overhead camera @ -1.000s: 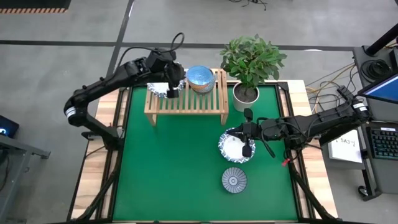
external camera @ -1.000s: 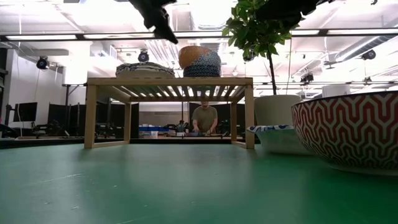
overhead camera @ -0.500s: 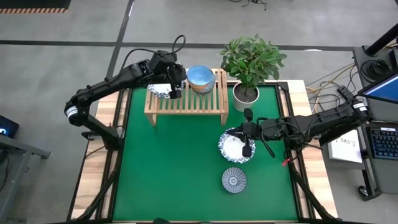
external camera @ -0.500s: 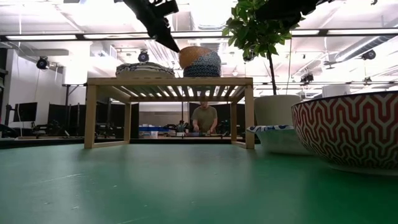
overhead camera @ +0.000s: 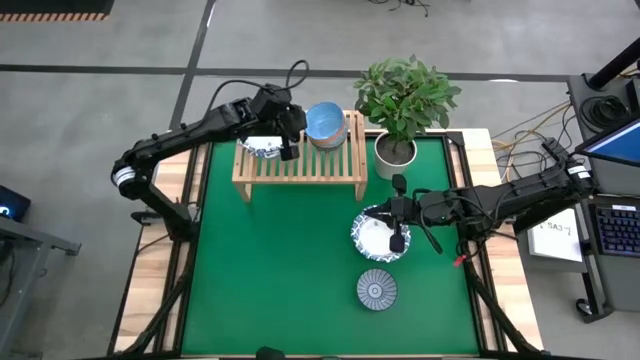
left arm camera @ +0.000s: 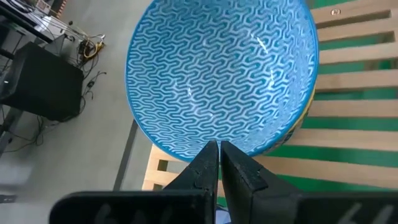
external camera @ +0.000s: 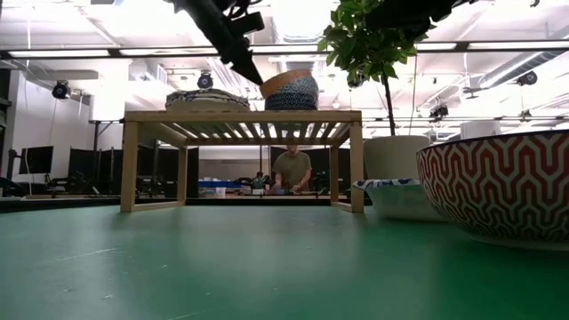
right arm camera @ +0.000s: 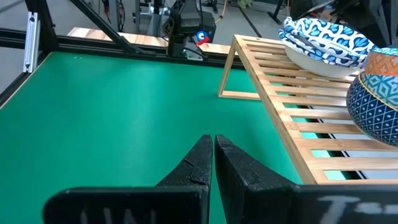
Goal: Place and stack bowls onto a shelf
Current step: Stack the light blue bowl on top of the orange bowl on the shelf
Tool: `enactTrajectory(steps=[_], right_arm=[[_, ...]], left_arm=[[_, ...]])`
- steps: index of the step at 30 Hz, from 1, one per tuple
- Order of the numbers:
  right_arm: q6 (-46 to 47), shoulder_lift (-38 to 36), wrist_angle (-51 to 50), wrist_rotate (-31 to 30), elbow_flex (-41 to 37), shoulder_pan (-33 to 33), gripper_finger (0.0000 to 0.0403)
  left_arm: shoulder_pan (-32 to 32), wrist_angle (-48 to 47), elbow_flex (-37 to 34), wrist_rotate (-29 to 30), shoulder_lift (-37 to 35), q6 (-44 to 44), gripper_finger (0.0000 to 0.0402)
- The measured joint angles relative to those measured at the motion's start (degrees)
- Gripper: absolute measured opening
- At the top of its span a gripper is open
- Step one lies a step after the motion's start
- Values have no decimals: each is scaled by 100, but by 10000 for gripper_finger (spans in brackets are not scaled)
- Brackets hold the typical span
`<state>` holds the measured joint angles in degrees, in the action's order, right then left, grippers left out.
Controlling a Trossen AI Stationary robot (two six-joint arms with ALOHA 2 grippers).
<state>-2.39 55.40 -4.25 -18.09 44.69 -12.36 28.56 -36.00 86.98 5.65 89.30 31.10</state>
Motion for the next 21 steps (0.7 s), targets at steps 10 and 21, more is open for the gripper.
enactTrajectory(steps=[10,21], right_arm=[[-49,0,0,-2,0,0,9],[-132,0,5,-7,0,0,9]], left_arm=[[-2,49,0,-168,-2,-84,0],[-216,1461,-59,-1476,19,-1223,0]])
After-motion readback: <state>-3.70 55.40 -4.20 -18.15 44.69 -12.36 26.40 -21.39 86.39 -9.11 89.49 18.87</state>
